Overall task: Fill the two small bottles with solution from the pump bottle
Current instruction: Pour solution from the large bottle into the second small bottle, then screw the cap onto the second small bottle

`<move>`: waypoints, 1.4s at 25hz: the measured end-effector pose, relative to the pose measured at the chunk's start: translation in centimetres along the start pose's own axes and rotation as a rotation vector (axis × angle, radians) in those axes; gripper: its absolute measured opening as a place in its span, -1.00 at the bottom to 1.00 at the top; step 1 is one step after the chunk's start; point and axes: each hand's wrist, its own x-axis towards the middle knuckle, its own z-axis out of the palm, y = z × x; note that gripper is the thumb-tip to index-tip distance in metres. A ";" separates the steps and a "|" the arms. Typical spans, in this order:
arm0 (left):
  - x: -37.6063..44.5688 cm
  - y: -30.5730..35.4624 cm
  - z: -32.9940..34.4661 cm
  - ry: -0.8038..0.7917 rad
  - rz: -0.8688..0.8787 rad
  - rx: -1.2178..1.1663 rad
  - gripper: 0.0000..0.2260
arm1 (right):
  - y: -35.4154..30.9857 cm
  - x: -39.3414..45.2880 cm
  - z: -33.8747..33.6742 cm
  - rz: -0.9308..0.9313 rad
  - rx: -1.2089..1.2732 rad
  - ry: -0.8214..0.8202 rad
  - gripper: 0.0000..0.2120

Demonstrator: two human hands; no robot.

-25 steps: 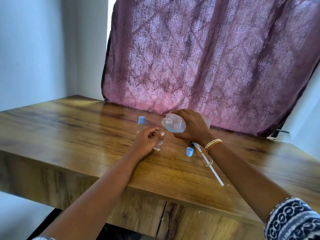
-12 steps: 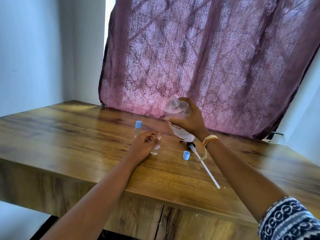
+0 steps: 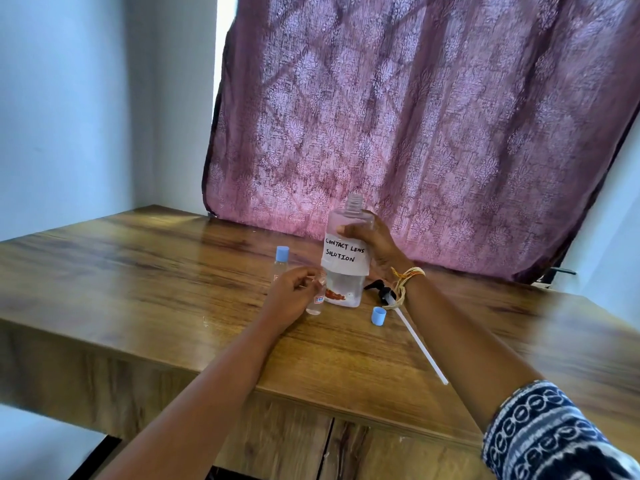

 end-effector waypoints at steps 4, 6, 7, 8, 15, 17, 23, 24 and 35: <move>0.2 -0.1 0.1 -0.010 0.003 0.002 -0.77 | 0.7 0.5 -0.8 -0.010 0.016 -0.066 -0.75; 0.2 -0.1 0.1 -0.020 0.007 0.007 -0.77 | 0.4 0.5 -0.9 0.019 0.040 -0.105 -0.71; 0.2 -0.1 0.1 -0.020 0.006 0.006 -0.77 | 0.3 0.4 -0.8 0.033 0.048 -0.127 -0.69; 0.1 0.0 0.1 -0.018 0.003 0.002 -0.76 | 0.3 0.4 -0.7 0.041 0.052 -0.138 -0.68; -0.2 0.4 0.0 -0.026 0.024 0.061 -0.76 | -0.1 -1.7 -1.2 0.139 -0.144 0.111 -0.31; -0.3 0.4 -0.1 -0.040 0.034 0.077 -0.75 | -0.3 -3.1 -1.7 0.197 -0.225 0.248 -0.25; -1.3 0.8 -0.1 -0.082 0.031 0.090 -0.68 | -0.1 -9.4 -1.3 0.223 -0.613 0.346 -0.70; -1.4 0.9 -0.1 -0.086 0.027 0.090 -0.68 | 0.2 -10.3 -1.2 0.205 -0.788 0.265 -0.74; -1.1 0.5 0.2 -0.069 -0.023 0.124 -0.58 | 1.8 -9.6 3.4 0.114 -0.301 0.272 -0.85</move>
